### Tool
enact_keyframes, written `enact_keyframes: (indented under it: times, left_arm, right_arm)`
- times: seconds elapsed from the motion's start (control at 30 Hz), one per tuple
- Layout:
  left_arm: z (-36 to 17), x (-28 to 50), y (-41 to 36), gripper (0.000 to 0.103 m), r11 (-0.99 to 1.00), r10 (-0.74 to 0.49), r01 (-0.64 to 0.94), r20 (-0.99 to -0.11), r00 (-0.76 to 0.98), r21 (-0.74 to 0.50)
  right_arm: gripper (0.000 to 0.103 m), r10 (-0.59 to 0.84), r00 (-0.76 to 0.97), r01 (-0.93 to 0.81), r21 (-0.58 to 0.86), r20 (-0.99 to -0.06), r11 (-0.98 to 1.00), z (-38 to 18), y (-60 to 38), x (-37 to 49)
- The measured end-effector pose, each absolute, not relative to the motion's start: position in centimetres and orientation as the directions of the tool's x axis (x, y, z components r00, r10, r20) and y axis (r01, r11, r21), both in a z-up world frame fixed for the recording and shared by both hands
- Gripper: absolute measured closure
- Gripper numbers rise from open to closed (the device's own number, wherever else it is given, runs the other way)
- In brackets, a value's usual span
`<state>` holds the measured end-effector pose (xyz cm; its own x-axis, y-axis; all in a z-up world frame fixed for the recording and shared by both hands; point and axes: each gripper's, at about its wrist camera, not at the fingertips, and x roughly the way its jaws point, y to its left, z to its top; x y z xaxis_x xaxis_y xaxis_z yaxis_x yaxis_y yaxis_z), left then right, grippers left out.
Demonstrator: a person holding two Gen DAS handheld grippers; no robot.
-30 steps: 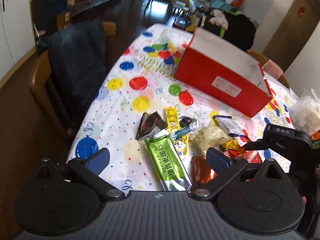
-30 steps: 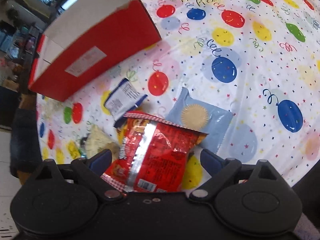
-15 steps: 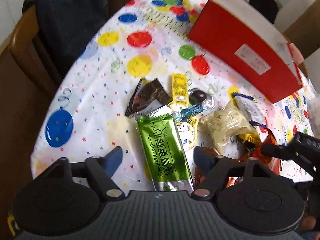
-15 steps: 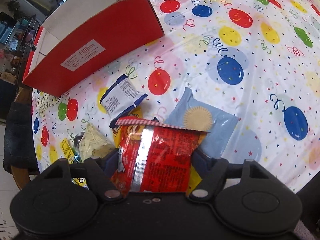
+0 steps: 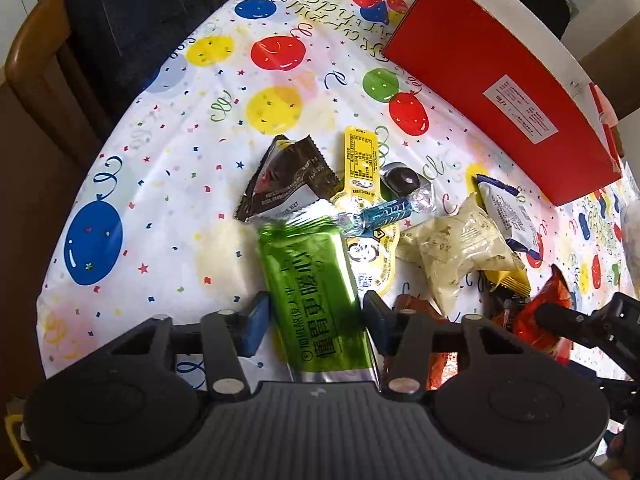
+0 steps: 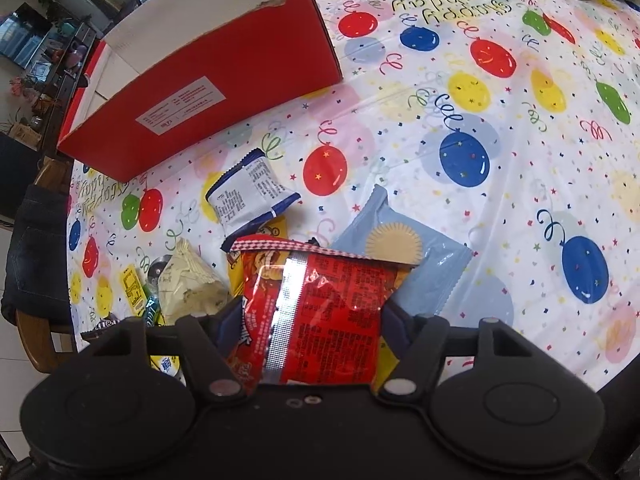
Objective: Organize snacks
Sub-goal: 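Grasp the green wafer bar with the left tool while the right tool grasps the red snack bag, then carry both snacks into the red box and open both tools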
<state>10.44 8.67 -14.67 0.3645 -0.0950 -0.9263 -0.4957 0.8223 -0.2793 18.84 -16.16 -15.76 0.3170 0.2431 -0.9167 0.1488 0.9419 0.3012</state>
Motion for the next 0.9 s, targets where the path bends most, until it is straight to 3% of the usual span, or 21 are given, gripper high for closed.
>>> enact_keyframes:
  times: [0.37,0.9]
  left_arm:
    - [-14.1,9.2,9.7,0.06,0.811,-0.093,-0.497,-0.908,0.409,-0.307]
    - [-7.2,8.3,8.8,0.061,0.884,-0.081,-0.339,-0.82,0.567,-0.322]
  right_arm:
    - [0.035,0.235,0.336,0.115,0.287,-0.912,0.951,-14.1,-16.8,17.7]
    - [0.035,0.226,0.501,-0.075,0.218,-0.835,0.973,-7.1,-16.6,17.0]
